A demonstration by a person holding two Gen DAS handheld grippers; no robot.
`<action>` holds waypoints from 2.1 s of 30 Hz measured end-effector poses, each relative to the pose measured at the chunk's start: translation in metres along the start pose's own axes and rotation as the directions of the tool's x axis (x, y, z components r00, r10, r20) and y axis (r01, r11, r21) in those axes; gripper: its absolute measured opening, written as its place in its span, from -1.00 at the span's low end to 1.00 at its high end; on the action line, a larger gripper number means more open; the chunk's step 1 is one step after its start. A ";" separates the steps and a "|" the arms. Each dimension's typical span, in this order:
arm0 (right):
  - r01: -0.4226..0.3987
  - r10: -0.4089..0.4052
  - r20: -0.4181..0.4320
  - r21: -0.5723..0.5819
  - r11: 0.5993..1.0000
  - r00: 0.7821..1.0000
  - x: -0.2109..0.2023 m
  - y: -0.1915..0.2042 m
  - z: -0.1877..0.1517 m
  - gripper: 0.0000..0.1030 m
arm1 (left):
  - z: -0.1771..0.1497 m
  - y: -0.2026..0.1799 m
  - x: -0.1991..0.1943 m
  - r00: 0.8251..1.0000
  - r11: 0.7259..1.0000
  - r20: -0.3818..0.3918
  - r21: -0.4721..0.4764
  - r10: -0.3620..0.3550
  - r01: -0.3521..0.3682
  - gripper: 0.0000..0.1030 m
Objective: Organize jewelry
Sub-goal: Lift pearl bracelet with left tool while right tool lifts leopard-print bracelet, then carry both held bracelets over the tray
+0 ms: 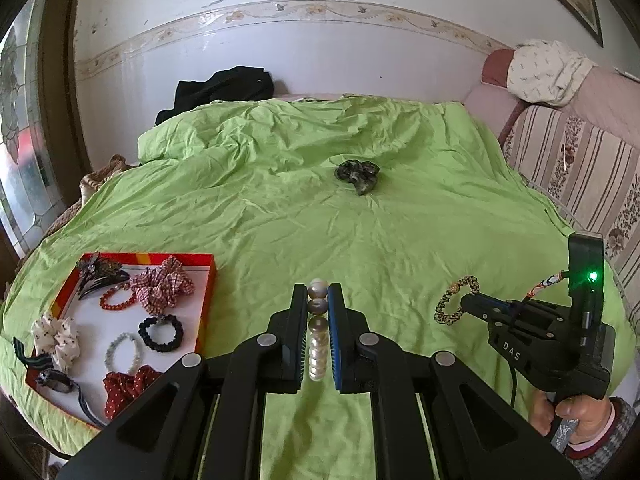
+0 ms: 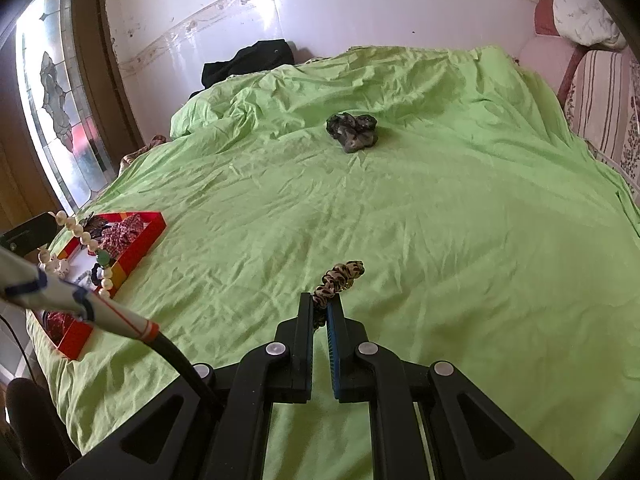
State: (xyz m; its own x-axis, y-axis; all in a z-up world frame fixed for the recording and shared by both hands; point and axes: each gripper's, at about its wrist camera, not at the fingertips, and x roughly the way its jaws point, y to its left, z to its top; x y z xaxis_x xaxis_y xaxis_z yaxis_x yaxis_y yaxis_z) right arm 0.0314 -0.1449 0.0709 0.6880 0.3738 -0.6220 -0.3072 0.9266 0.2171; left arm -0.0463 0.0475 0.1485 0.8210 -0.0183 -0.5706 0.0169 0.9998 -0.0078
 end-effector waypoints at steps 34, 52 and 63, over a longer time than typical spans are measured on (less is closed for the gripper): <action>-0.042 0.054 0.107 -0.115 0.992 0.993 -0.040 0.050 -0.003 -0.86 | -0.023 0.004 0.006 1.000 1.000 -0.022 -0.016 -0.012 0.011 -0.82; 0.017 -0.012 0.105 -0.050 0.999 0.994 -0.076 0.069 -0.022 -0.86 | -0.040 0.023 0.003 1.000 0.999 -0.012 -0.041 -0.020 0.020 -0.82; 0.029 -0.023 0.089 -0.066 0.997 0.996 -0.088 0.099 -0.027 -0.86 | -0.045 0.038 -0.017 1.000 0.998 0.011 -0.059 -0.011 0.012 -0.82</action>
State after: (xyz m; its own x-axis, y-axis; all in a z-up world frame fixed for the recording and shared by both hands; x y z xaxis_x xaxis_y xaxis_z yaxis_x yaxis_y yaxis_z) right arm -0.0772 -0.0872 0.1273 0.7507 0.3548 -0.5573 -0.3297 0.9322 0.1494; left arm -0.0853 0.0856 0.1211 0.8268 -0.0296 -0.5617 -0.0073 0.9980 -0.0633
